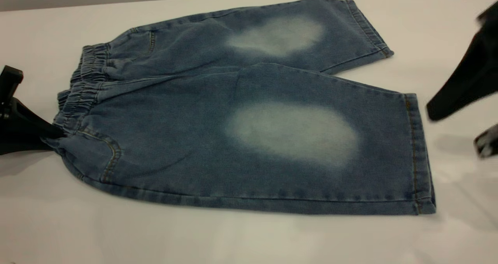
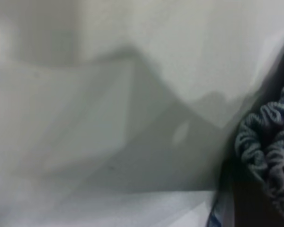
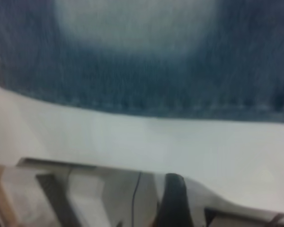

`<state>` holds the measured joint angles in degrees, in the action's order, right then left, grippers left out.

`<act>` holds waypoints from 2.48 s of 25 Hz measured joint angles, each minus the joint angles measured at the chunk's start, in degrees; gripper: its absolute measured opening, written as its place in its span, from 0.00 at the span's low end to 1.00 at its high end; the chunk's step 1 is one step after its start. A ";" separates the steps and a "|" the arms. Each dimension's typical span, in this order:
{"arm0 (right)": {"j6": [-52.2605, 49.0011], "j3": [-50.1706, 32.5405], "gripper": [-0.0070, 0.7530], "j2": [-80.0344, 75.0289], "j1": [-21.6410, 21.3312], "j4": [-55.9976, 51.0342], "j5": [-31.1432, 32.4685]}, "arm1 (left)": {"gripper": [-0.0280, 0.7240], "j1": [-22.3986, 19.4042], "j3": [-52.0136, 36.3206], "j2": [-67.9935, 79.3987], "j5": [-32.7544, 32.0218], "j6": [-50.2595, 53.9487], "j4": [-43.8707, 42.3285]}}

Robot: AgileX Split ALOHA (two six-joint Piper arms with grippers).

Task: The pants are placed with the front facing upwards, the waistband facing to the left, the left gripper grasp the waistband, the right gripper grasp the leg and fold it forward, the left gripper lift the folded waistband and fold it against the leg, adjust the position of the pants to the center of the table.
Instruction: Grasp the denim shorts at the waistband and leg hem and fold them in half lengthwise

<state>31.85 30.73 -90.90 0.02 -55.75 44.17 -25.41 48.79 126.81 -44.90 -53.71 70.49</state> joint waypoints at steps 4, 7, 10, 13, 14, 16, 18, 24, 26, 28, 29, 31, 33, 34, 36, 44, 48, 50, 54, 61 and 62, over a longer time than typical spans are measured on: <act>0.56 0.00 0.66 -7.68 0.00 1.45 -1.02 | 0.20 0.00 0.00 0.00 -1.47 -0.21 1.00; 2.51 0.00 0.66 -12.37 0.00 0.63 -1.79 | 0.20 0.00 0.00 0.00 -2.21 -1.58 2.16; 5.50 0.00 0.66 -16.09 0.00 -3.96 -3.88 | 0.20 0.00 0.00 -0.11 -2.80 -1.61 2.28; 9.21 0.00 0.66 -19.12 0.00 -8.08 -5.46 | 0.20 0.00 0.00 -0.11 -2.93 -1.61 2.28; 10.25 0.00 0.66 -20.07 0.00 -9.38 -5.40 | 0.20 0.00 0.00 -0.11 -3.20 -1.61 2.28; 12.60 0.00 0.66 -22.54 0.00 -11.43 -5.32 | 0.20 0.00 0.00 -0.11 -3.80 -1.61 2.22; 14.83 0.00 0.66 -24.77 0.00 -13.87 -5.38 | 0.20 0.00 0.00 -0.11 -3.81 -1.61 2.22; 24.16 0.00 0.66 -29.19 0.00 -22.83 -4.08 | 0.20 0.00 0.00 -0.11 -4.00 -1.55 2.22; 25.58 0.00 0.66 -30.38 -0.02 -24.18 -3.01 | 0.20 0.00 0.00 -0.11 -4.13 -1.55 2.18; 26.59 0.07 0.65 -31.74 0.00 -24.95 -1.95 | 0.20 0.00 0.00 -0.11 -4.13 -1.55 2.18; 27.72 0.07 0.65 -32.21 -0.05 -25.66 -1.48 | 0.20 0.00 0.00 -0.11 -4.13 -1.55 2.18; 30.84 0.01 0.64 -32.50 -0.02 -27.56 -1.17 | 0.20 0.00 0.00 -0.11 -4.13 -1.55 2.18; 34.68 0.01 0.63 -32.58 0.00 -31.46 -1.17 | 0.20 0.00 0.00 -0.11 -4.13 -1.55 2.18; 36.58 0.01 0.61 -32.58 0.00 -33.45 -1.34 | 0.20 0.00 0.00 -0.11 -4.15 -1.55 2.18; 39.60 0.01 0.57 -32.58 0.00 -37.19 -2.08 | 0.20 0.00 0.00 -0.11 -4.40 -1.55 2.18; 43.00 0.06 0.20 -32.58 0.00 -40.44 -6.57 | 0.20 0.00 0.00 -0.11 -5.95 -1.55 1.40; 43.64 0.06 0.04 -31.99 -0.02 -39.97 -7.29 | 0.20 0.00 -0.06 -0.23 -6.31 -1.55 1.21; 42.81 0.06 0.04 -30.91 -0.05 -38.61 -8.32 | 0.20 0.00 -0.06 -0.31 -7.05 -1.17 1.01; 37.43 0.01 0.04 -27.34 -0.05 -32.43 -8.12 | 0.20 0.00 -0.06 -1.89 -8.78 1.10 -1.66; 26.63 -1.91 0.04 -18.88 -0.05 -21.74 -5.43 | 0.20 0.00 -4.33 -9.64 -5.24 7.58 -7.02; 26.06 -2.73 0.04 -17.28 -0.05 -21.48 -5.29 | 0.20 0.00 -5.32 -10.91 -4.64 8.21 -7.56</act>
<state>57.91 28.00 -108.18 -0.02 -77.23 38.88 -25.41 43.47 115.90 -49.54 -45.50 62.93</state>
